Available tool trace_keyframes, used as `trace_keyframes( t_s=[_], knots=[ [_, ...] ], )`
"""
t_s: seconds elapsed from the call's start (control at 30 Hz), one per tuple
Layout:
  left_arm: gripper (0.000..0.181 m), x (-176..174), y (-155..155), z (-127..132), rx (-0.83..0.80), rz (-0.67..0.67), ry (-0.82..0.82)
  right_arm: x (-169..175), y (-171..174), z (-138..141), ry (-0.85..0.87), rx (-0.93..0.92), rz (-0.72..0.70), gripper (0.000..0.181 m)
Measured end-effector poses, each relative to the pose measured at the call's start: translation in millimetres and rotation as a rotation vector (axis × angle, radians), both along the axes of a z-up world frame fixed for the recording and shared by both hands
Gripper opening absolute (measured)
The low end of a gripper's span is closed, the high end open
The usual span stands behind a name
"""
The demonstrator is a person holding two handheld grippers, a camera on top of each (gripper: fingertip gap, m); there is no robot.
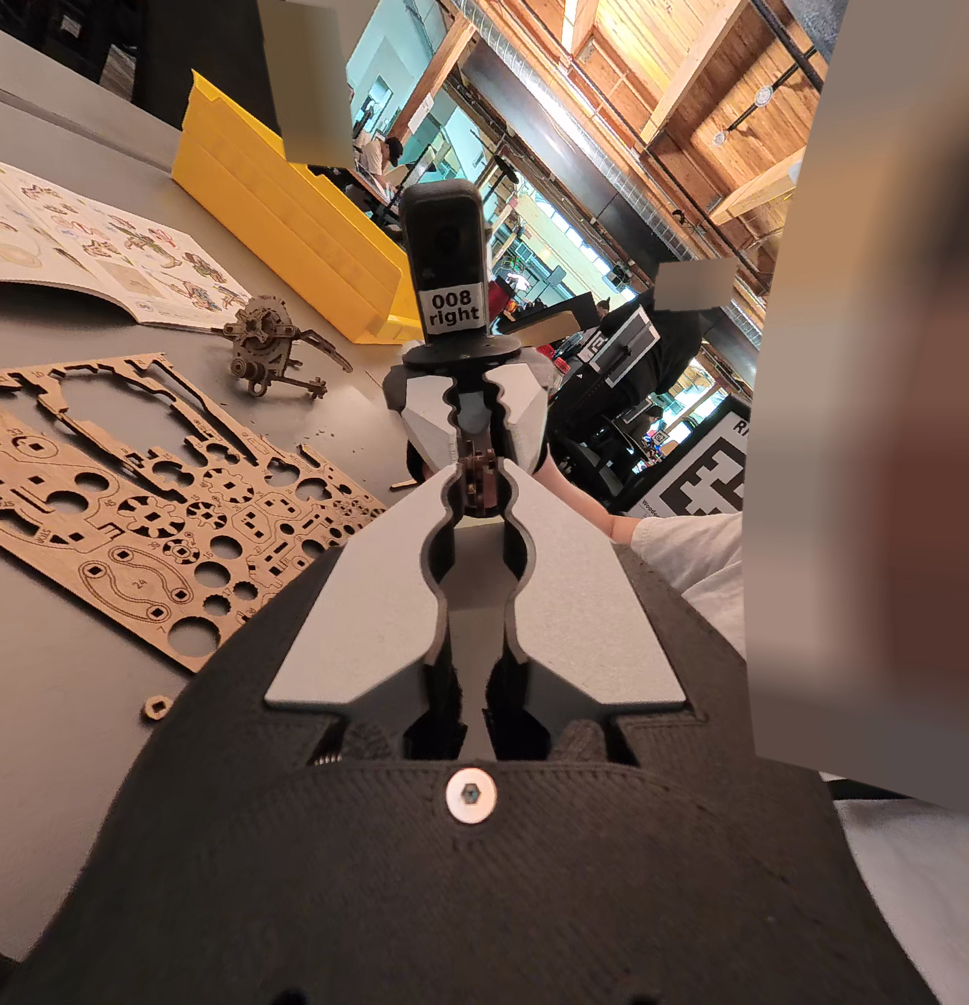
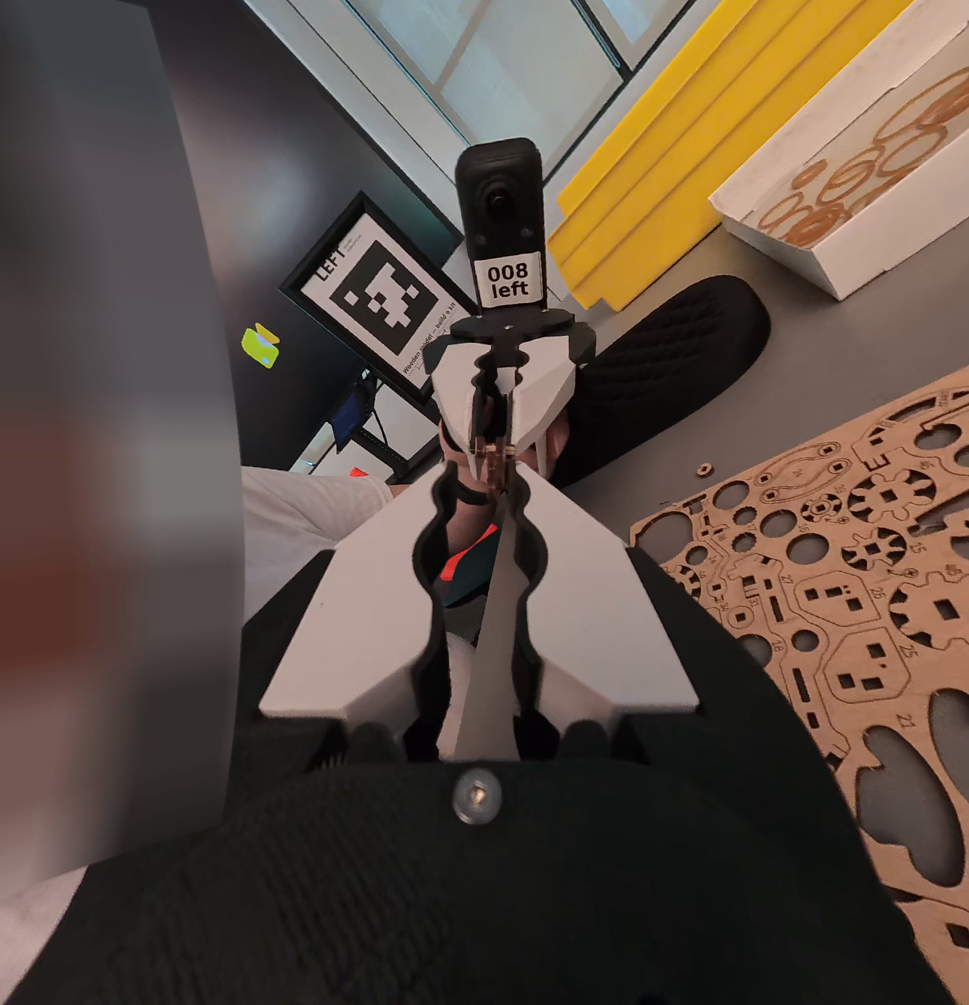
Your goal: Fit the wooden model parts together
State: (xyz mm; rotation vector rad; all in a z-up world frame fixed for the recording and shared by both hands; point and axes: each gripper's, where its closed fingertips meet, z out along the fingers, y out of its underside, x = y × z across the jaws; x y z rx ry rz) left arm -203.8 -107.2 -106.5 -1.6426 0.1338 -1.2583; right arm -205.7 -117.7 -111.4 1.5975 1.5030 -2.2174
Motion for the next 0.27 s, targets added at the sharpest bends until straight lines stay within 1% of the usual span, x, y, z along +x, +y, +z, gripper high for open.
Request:
trace_keyframes(
  t_s=[0.13,0.27],
  knots=[
    [0.009,-0.5,2.1,-5.3,-0.023,0.016,0.001,-1.4,2.3,-5.0,-0.041,-0.035,-0.005,0.016],
    [0.009,-0.5,2.9,-11.7,-0.094,0.035,-0.042,-1.6,3.0,-11.1,-0.093,-0.091,0.008,0.016]
  ],
)
